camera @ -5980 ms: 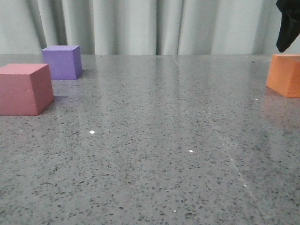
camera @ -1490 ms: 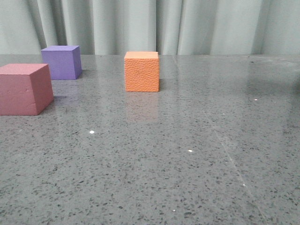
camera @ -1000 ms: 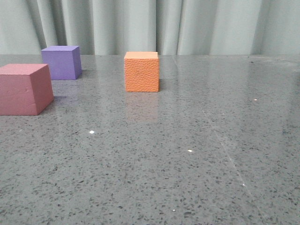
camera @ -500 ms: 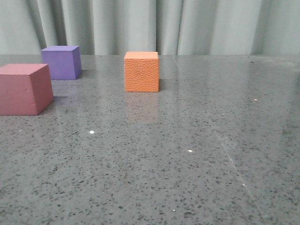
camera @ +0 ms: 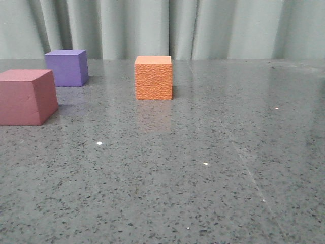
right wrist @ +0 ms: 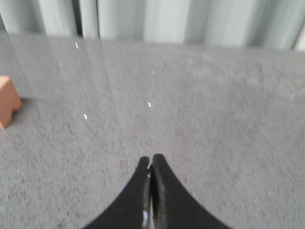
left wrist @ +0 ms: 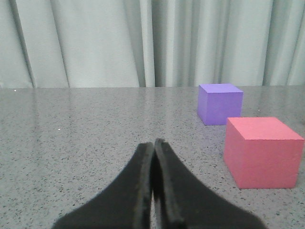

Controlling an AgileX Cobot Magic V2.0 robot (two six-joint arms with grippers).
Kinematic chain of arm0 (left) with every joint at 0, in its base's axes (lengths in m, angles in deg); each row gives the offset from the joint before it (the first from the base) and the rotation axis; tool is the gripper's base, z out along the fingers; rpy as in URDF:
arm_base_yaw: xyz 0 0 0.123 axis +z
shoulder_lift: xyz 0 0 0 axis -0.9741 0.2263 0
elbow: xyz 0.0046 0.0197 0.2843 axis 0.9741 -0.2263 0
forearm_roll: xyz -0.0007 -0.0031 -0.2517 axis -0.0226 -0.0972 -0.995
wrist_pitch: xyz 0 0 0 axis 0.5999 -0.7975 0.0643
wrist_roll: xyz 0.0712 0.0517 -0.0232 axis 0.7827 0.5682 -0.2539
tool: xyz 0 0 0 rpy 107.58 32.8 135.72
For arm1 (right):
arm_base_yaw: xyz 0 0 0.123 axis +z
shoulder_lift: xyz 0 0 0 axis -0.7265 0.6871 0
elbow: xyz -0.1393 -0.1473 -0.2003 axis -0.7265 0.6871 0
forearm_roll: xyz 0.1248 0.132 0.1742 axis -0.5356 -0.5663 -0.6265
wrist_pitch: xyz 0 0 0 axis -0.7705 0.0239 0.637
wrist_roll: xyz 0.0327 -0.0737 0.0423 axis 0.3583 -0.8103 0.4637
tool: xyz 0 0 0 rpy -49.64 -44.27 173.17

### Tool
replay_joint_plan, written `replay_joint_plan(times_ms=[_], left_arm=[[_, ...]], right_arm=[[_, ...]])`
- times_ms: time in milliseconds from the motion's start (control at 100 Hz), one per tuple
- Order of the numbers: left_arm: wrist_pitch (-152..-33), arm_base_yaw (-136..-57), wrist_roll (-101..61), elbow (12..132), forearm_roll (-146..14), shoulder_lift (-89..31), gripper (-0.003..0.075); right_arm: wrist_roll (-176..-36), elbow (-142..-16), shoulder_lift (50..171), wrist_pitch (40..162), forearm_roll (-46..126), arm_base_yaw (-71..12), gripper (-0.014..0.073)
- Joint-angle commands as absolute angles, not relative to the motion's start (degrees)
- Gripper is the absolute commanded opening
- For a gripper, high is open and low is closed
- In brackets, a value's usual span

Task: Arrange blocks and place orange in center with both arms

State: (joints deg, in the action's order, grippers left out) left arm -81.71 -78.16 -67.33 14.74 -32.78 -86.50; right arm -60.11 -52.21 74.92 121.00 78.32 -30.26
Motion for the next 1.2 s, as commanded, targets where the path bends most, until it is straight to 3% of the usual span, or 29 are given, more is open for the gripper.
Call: replay_joint_plan(times_ms=[0,260,610,1190], left_arm=[[-77.4,-78.1,-67.4,11.6,-33.2,-88.4,-0.0019],[-77.4,-78.1,-67.4,11.6,-33.2,-88.4,-0.0019],[-77.4,-78.1,-67.4,11.6,-33.2,-88.4,-0.0019],[-77.4,-78.1,-67.4,11.6,-33.2,-88.4,-0.0019]], right_arm=[[-62.4,-47.6,71.4,108.2,77.0,-32.7,-0.0067],[-78.2,-31.6,59.9,100.5,57.9,-38.7,-0.0067],[-78.5,-17.8,50.7,89.7,56.7,-39.7,-0.0067],[-78.5,-17.8,50.7,90.5,56.6,-39.7,-0.0067]])
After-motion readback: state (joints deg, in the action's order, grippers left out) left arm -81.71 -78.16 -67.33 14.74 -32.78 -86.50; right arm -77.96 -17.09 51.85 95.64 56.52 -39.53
